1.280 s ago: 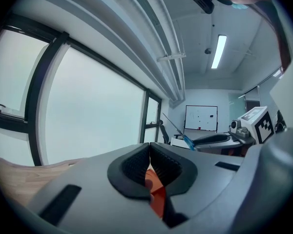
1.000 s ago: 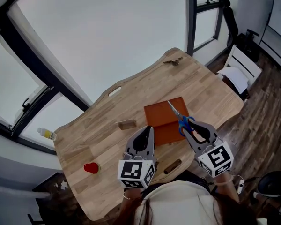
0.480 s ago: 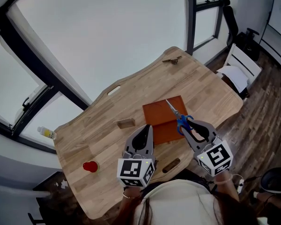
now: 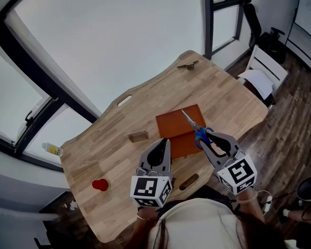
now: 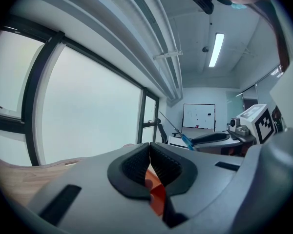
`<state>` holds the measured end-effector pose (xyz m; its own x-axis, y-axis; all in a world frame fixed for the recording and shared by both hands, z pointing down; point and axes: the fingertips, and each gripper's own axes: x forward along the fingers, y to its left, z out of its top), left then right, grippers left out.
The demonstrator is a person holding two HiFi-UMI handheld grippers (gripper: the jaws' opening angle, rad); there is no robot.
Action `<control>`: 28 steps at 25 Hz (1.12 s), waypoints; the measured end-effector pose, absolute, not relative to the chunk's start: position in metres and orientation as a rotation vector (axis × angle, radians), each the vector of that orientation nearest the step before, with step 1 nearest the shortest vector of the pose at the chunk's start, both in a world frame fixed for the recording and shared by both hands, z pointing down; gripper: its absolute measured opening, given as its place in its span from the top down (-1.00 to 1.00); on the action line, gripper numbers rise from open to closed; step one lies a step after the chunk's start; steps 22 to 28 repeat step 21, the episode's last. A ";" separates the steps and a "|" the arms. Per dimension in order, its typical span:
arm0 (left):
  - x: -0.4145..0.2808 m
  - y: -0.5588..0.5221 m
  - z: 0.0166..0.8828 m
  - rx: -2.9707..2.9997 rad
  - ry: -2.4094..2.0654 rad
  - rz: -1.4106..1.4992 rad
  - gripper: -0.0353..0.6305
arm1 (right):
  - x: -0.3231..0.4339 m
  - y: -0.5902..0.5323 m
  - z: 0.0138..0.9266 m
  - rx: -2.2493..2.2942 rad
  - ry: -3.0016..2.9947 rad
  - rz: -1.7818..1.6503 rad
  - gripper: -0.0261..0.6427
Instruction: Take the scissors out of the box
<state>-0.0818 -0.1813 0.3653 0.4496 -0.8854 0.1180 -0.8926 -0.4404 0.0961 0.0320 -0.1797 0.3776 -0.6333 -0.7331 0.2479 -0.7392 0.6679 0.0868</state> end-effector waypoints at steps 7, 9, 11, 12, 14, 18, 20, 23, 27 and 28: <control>-0.078 -0.179 0.371 2.539 -1.570 0.089 0.83 | 0.034 -0.177 0.380 1.172 -2.628 0.023 0.59; -0.076 -0.178 0.371 2.535 -1.567 0.090 0.83 | 0.035 -0.176 0.380 1.168 -2.628 0.019 0.59; -0.075 -0.178 0.372 2.535 -1.561 0.091 0.83 | 0.037 -0.176 0.381 1.172 -2.624 0.026 0.59; -0.074 -0.178 0.372 2.535 -1.559 0.091 0.83 | 0.037 -0.177 0.381 1.172 -2.624 0.026 0.59; -0.072 -0.177 0.373 2.532 -1.556 0.093 0.83 | 0.037 -0.177 0.380 1.161 -2.628 0.014 0.59; -0.069 -0.177 0.376 2.523 -1.551 0.095 0.83 | 0.040 -0.177 0.383 1.167 -2.623 0.026 0.59; -0.067 -0.177 0.377 2.519 -1.550 0.098 0.83 | 0.042 -0.177 0.385 1.166 -2.617 0.025 0.59; -0.066 -0.177 0.378 2.518 -1.549 0.099 0.83 | 0.043 -0.177 0.386 1.165 -2.613 0.024 0.59; -0.066 -0.177 0.378 2.518 -1.549 0.099 0.83 | 0.043 -0.177 0.386 1.165 -2.613 0.024 0.59; -0.066 -0.177 0.378 2.518 -1.549 0.099 0.83 | 0.043 -0.177 0.386 1.165 -2.613 0.024 0.59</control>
